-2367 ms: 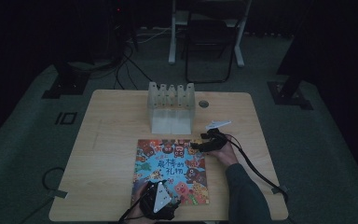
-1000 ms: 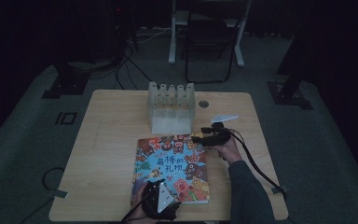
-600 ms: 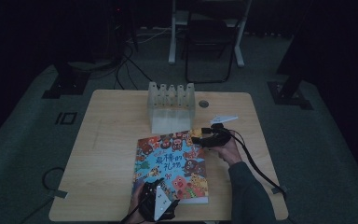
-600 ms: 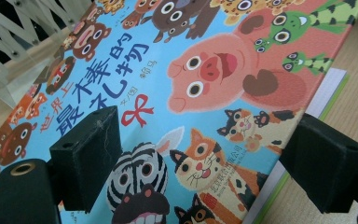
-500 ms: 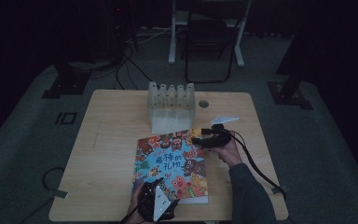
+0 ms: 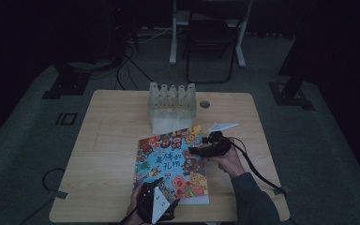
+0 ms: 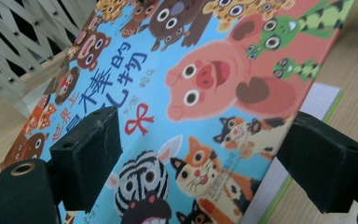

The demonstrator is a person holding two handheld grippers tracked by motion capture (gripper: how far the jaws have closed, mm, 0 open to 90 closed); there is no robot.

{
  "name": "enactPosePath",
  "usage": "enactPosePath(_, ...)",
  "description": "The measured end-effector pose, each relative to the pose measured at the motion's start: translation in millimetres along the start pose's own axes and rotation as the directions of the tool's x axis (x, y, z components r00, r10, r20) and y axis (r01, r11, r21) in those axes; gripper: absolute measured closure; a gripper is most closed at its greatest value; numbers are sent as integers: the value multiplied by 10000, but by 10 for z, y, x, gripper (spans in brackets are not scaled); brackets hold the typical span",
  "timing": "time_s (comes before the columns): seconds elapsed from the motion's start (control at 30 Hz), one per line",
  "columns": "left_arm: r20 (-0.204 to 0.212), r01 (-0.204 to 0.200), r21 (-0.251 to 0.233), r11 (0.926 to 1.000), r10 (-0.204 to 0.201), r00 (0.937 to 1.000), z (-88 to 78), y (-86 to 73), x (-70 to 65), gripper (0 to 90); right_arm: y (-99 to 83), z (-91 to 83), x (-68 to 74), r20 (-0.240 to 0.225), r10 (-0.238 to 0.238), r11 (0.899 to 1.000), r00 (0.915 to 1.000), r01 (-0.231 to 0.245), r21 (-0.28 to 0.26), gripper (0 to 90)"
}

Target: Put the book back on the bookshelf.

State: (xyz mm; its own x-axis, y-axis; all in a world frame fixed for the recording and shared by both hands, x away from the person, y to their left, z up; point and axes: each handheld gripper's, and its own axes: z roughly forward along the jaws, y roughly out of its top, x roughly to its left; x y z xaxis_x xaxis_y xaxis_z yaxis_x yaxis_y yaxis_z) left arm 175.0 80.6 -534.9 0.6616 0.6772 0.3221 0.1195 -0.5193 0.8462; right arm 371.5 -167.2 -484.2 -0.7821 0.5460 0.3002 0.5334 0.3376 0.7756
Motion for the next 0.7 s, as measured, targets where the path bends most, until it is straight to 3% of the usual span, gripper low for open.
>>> enactPosePath(0.23,47,46,-76,10000,-46,10000,-26,26,17,151,31,27,49,-487,459,9989,9978,-453,139,366)
enactPosePath(0.33,57,74,-151,9999,-73,10000,-28,22,13,153,28,98,58,-971,623,9971,9933,-577,499,412)
enactPosePath(0.43,106,100,-172,9998,-98,9999,-33,21,13,161,27,108,54,-1073,785,9961,9911,-738,479,437)
enactPosePath(0.5,285,273,-210,9994,-267,9992,-41,15,23,167,27,116,45,-1062,952,9943,9898,-895,574,510)
enactPosePath(0.6,790,704,-224,9973,-684,9945,-68,4,60,168,26,118,23,-1157,1208,9917,9859,-1145,593,546)
enactPosePath(0.63,790,704,-224,9973,-684,9945,-68,4,60,169,26,118,23,-1157,1208,9917,9859,-1145,593,546)
enactPosePath(0.67,1182,1211,-184,9925,-1181,9859,-109,6,120,169,25,115,16,-1213,1296,9908,9841,-1236,558,562)
enactPosePath(0.7,1252,1333,-222,9908,-1295,9836,-127,4,147,169,25,112,0,-1342,1470,9889,9800,-1425,426,586)
